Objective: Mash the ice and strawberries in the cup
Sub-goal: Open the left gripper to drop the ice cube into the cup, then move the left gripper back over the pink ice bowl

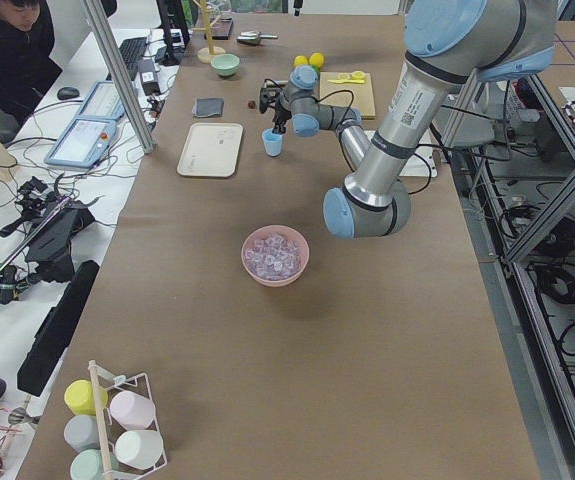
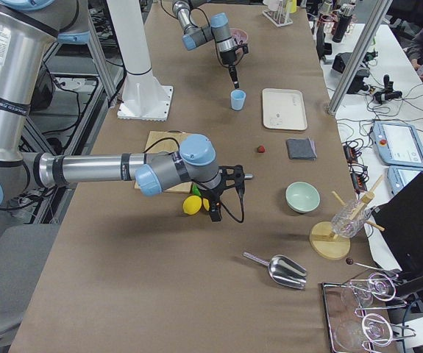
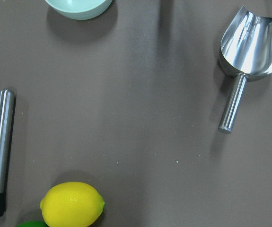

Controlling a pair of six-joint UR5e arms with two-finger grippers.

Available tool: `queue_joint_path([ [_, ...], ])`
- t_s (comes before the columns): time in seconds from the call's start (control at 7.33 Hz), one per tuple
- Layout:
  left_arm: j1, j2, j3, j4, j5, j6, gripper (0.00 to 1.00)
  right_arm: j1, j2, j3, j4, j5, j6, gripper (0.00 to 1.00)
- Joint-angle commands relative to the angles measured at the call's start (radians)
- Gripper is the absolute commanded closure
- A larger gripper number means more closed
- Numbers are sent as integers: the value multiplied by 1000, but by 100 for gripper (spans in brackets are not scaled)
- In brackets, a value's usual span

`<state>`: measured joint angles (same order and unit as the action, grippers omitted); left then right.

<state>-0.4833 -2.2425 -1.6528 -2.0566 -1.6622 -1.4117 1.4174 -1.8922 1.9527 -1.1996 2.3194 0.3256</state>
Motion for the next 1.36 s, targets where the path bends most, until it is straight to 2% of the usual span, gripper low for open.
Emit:
queue_joint_path([
  [0.0, 12, 12, -14, 3, 2, 0, 2, -1, 4, 0, 0, 0, 1, 0],
  [0.27, -11, 41, -25, 24, -13, 25, 2, 0, 1, 0, 0, 0, 3, 0],
  [0.41, -53, 72, -109, 161, -95, 133, 1, 0, 2, 0, 0, -1, 1, 0],
  [0.55, -111, 101, -225, 378, -181, 230, 1, 0, 1, 0, 0, -2, 1, 0],
  [0.68, -176, 127, -308, 527, -207, 378, 1, 0, 1, -1, 0, -2, 1, 0],
  [0.82, -249, 176, -341, 596, -238, 537, 1, 0, -1, -2, 0, -2, 0, 0],
  [0.95, -341, 240, -358, 605, -307, 659, 1, -1, -1, -9, 0, 0, -2, 0],
  [1.23, -461, 407, -415, 599, -361, 895, 1, -2, 1, -17, 0, 0, -2, 0],
])
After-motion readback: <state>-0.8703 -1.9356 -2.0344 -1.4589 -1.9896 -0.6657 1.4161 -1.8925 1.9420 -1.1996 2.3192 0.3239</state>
